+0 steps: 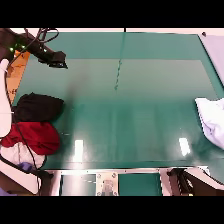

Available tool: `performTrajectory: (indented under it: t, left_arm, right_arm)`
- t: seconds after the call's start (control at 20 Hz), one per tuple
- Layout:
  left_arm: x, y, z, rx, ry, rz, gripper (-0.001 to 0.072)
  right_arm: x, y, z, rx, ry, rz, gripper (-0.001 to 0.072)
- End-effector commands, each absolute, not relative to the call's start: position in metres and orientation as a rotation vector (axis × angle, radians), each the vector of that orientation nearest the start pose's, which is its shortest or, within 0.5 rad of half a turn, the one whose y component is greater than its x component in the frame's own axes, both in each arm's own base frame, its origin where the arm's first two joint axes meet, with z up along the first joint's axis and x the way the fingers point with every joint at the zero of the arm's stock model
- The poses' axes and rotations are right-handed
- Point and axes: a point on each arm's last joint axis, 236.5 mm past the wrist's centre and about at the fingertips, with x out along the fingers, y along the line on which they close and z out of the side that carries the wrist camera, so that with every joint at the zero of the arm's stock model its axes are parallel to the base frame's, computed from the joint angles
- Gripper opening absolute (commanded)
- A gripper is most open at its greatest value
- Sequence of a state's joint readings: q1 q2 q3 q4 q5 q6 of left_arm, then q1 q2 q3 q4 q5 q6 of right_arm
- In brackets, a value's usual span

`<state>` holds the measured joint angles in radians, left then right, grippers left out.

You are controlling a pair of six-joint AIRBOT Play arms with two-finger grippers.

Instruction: Fold the shirts.

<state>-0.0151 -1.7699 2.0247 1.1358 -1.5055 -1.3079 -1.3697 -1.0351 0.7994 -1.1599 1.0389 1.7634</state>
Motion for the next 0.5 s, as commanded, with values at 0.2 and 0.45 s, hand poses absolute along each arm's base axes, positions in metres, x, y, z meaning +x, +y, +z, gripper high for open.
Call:
performTrajectory:
  t: [0.2,0.45]
  left_arm:
    - [0.491,-0.107,0.093,-0.058,1.194,-0.535,0.0028]
    - [0.501,-0.107,0.096,-0.063,1.152,-0.521,0.0028]
  right_arm:
    - [0.063,-0.271,-0.062,1.119,0.968,-1.199,0.059]
    - [0.109,-0.318,0.048,1.035,0.783,-1.125,0.0227]
